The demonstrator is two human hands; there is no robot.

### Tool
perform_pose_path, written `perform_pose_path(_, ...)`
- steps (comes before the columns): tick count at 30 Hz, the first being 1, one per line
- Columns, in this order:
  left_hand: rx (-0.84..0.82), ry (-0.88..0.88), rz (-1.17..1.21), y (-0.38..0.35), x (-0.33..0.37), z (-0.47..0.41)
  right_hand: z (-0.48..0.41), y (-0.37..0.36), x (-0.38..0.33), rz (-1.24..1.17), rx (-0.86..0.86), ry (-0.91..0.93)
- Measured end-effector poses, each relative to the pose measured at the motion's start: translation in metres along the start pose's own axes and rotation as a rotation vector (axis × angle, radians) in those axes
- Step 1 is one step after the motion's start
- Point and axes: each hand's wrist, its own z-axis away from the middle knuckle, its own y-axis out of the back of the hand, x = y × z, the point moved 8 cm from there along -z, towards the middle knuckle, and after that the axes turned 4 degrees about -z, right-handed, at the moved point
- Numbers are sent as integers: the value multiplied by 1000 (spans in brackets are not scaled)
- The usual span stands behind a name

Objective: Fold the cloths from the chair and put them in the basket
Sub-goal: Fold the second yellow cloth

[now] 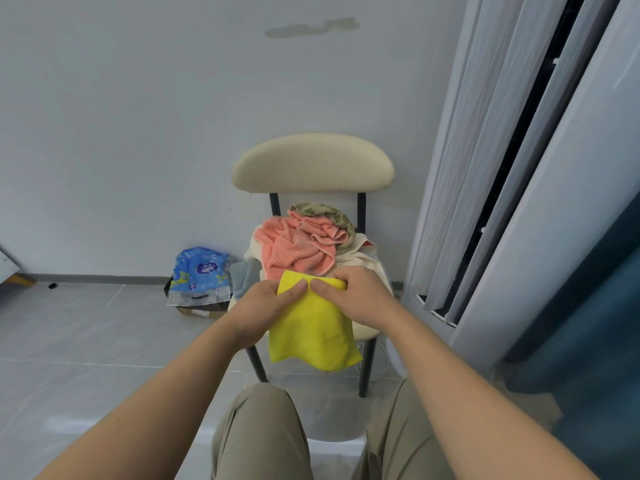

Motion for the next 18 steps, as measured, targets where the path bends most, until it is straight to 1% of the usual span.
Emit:
perform_pose_path(2,-64,39,108,-3,-5,1,-2,4,-4,25,20,28)
perform_pose_path(5,-62,38,226,-4,-7,1,-3,7,-17,91,54,89)
perform_pose_path(7,-57,8,236,-7,-2,2,0,9,-32,123,83,142)
perform_pose_path(9,-52,-35,209,-9,2,2,3,9,-47,114,76,203)
perform_pose_path(14,-112,-139,205,-12,17,6,7,10,-65,-29,57,293)
perform_pose_path(16,-168,-156,263,-14,23,7,10,14,-68,-111,50,285)
perform_pose_path(18,-213,-137,340,-16,27,9,10,16,-70,-204,29,267)
